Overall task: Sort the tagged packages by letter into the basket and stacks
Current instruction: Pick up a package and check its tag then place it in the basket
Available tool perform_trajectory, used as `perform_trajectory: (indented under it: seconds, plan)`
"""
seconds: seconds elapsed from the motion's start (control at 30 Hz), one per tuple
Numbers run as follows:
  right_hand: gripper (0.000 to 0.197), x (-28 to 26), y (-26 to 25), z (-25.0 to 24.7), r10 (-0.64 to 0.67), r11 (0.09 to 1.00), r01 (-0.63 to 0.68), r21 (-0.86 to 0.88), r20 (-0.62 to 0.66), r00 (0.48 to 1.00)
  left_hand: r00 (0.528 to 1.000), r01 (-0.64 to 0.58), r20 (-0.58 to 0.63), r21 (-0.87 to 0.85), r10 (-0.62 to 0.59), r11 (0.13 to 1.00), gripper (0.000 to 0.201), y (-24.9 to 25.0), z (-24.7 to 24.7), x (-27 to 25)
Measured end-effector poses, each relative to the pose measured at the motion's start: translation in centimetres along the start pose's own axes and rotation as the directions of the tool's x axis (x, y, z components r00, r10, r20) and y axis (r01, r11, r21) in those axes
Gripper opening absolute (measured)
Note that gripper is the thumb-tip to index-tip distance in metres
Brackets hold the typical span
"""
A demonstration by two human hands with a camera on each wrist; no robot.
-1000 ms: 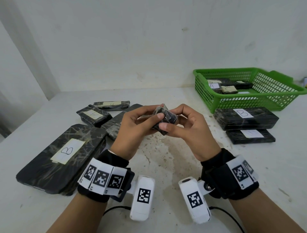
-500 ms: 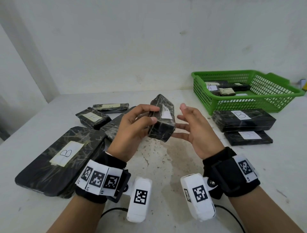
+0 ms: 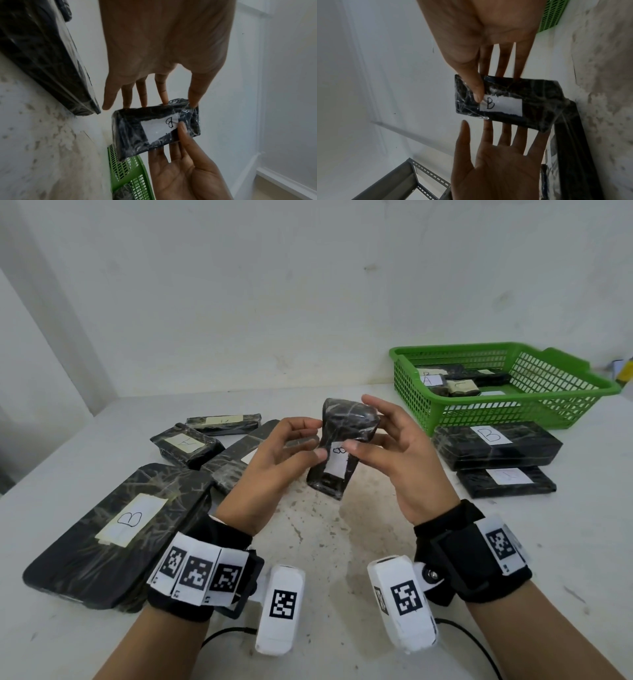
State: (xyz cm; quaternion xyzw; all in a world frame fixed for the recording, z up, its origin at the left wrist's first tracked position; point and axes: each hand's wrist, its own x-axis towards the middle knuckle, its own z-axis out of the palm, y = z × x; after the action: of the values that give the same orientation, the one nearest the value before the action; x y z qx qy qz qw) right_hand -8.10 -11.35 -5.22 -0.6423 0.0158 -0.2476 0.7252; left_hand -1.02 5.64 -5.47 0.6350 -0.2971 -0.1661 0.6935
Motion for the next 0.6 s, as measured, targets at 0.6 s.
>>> perform_trajectory:
  seconds: [0.6]
  plan:
    - [0.040, -0.4, -0.1, 0.2, 0.021, 0.996, -0.007, -0.092, 0.146, 0.989, 0.994, -0.091, -0.070, -0.151, 0.081, 0.984, 0.029, 0.5, 0.4, -0.1]
